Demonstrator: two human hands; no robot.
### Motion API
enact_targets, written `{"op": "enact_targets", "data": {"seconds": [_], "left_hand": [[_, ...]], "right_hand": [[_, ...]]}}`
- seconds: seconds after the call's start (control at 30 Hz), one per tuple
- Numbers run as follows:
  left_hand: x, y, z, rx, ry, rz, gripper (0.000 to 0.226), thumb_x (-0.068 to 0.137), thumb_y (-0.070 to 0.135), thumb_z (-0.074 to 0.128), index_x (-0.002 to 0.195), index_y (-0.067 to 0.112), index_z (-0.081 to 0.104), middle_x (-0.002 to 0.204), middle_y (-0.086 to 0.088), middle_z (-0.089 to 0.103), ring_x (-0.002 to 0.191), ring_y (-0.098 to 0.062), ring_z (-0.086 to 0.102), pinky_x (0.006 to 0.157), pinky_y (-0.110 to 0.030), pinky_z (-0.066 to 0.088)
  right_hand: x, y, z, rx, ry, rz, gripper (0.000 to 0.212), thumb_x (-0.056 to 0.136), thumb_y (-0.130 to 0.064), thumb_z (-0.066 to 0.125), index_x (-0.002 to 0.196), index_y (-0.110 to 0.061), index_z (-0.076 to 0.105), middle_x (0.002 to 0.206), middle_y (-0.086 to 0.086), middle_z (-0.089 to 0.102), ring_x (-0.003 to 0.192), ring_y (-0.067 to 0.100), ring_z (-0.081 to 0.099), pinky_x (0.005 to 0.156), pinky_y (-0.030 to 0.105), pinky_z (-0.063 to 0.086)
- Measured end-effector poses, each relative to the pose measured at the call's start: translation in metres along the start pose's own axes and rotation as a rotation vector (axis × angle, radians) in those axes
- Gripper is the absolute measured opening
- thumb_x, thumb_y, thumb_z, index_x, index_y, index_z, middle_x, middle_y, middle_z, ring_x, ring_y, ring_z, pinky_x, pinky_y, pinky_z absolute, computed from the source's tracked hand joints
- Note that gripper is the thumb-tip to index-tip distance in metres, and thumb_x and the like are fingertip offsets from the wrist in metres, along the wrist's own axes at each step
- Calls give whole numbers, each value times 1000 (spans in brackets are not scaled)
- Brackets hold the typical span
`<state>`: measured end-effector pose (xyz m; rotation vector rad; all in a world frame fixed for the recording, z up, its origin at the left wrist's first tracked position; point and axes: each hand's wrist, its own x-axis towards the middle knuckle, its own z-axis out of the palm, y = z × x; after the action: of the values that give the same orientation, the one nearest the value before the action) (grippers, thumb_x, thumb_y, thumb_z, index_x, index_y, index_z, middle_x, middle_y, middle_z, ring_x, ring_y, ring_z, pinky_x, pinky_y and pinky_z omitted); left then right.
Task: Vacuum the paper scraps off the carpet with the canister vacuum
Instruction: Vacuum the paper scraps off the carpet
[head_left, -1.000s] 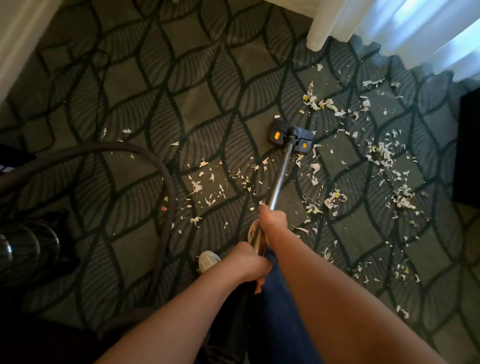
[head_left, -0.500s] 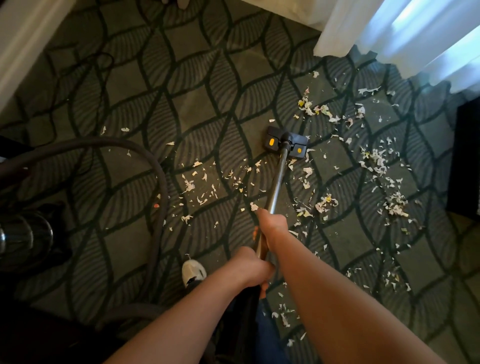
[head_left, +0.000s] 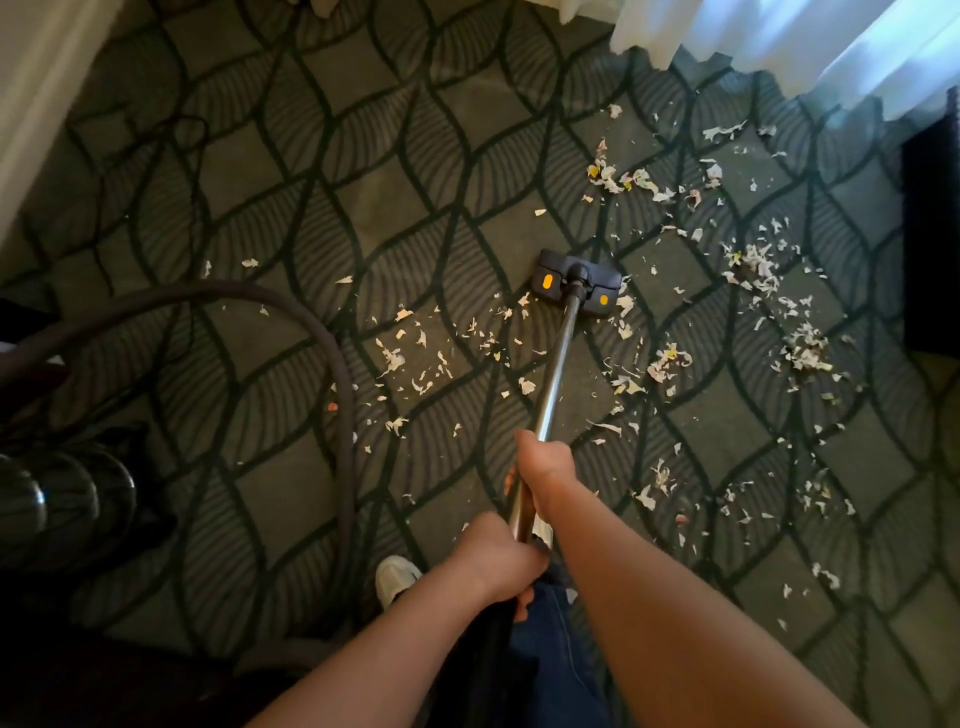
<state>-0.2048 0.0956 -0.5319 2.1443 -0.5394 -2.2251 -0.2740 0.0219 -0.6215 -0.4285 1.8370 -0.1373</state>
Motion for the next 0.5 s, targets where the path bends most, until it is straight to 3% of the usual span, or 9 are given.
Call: {"op": "enact_targets", "data": {"seconds": [0.23,0.5], "left_hand": [[-8,-42,-19,35,33,82,9,88,13,56,85,5,53,52,-6,49,42,-17,47,45,-27,45],[-19,-78,-45,86,78,87,5,85,8,56,81,8,54,56,-7,53,45,-20,50,49,-29,49]], "right_hand": [[-18,28,31,64,1,5,32,95,-26,53,112,1,57,69,10,58,58,22,57,70,40,55],[-42,46,61,101,-25,22,23,99,-24,51,110,-3,51,75,10,56,59,19,56,59,31,52]]}}
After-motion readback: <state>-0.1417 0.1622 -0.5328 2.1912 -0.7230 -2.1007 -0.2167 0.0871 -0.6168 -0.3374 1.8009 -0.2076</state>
